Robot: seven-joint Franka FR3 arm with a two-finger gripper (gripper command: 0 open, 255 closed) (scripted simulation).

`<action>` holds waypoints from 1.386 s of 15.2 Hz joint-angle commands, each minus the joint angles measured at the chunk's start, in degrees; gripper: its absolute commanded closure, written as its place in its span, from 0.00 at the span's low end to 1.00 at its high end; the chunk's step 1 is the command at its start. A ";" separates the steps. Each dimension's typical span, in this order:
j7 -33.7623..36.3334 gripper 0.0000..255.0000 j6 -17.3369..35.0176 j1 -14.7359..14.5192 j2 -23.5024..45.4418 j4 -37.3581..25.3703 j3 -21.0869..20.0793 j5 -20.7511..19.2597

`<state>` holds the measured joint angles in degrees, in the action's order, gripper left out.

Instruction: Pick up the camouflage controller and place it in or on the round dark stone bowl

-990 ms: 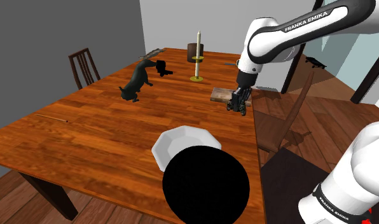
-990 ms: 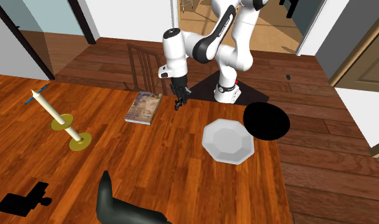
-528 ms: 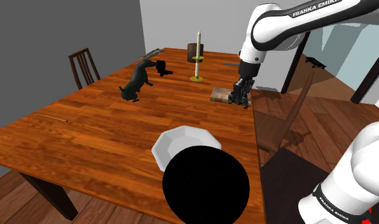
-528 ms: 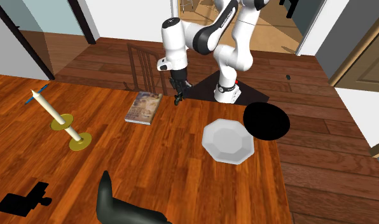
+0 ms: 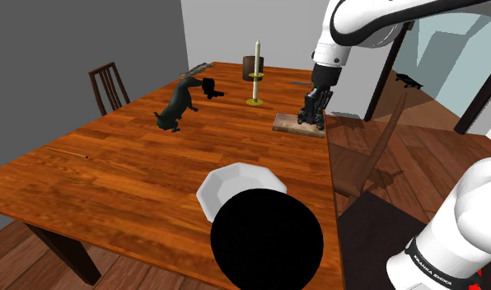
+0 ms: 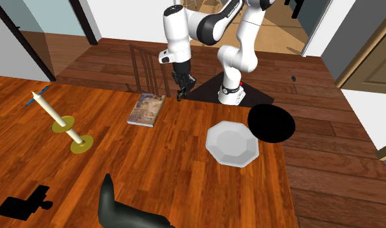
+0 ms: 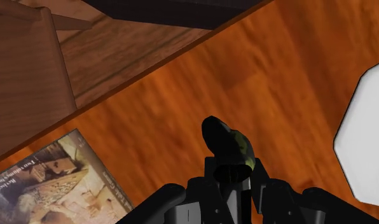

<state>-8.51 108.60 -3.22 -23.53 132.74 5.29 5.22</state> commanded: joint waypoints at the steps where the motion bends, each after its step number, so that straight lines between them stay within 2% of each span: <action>1: 0.14 1.00 -1.69 0.03 -0.26 -1.42 0.01 -0.08; 11: 0.89 1.00 -8.77 -0.01 -0.57 -8.23 -0.06 -0.23; 21: 14.01 1.00 -8.78 -4.93 -9.05 -1.37 -10.17 4.54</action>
<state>4.10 99.49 -7.61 -31.68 130.33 -3.78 9.14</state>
